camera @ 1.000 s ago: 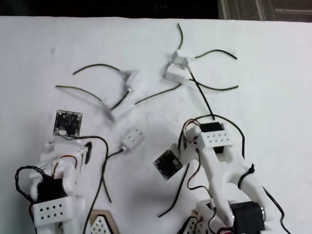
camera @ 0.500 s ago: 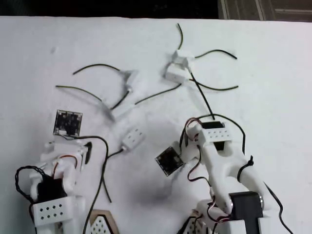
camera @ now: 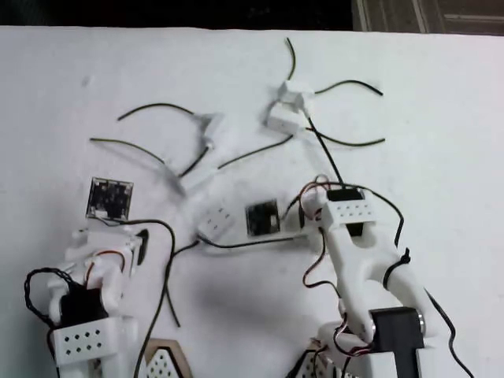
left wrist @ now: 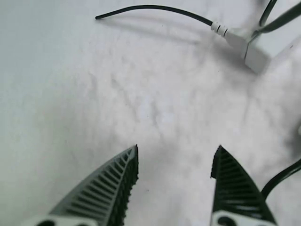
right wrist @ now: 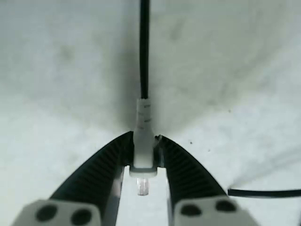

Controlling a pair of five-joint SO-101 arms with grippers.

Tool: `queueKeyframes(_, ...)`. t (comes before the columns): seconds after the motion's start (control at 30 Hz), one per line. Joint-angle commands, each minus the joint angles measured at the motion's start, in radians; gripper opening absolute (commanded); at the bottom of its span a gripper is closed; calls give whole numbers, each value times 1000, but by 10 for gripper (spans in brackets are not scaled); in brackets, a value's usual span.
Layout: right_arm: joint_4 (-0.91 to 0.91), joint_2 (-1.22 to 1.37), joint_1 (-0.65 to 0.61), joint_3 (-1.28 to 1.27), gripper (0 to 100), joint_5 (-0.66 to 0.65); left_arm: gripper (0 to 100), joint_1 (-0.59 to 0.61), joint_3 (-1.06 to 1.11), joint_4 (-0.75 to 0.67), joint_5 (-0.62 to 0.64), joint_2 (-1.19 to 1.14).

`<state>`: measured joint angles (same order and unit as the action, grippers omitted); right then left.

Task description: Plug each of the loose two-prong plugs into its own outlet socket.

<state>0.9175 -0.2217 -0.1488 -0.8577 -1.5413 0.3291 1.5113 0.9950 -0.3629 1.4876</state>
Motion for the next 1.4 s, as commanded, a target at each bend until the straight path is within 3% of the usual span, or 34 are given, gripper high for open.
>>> queueKeyframes(0.0, -2, 4, 2, 58, 18, 207, 256, 8, -3, -3, 6, 12)
queueKeyframes(0.13, -2, 4, -18, 63, 18, 292, 256, 8, -3, -3, 6, 12)
queueKeyframes(0.33, 25, 4, -33, 60, 26, 292, 256, 8, -3, -3, 6, 12)
queueKeyframes(0.5, 88, -5, -64, 64, 114, 288, 256, 8, -3, -3, 6, 12)
queueKeyframes(0.83, 85, 4, -131, 64, 113, 288, 256, 8, -3, -3, 6, 12)
queueKeyframes(1.17, 88, 4, -45, 49, 67, 164, 256, 8, -3, -3, 6, 12)
queueKeyframes(1.37, 85, 4, -53, 34, 66, 157, 256, 8, -3, -3, 6, 12)
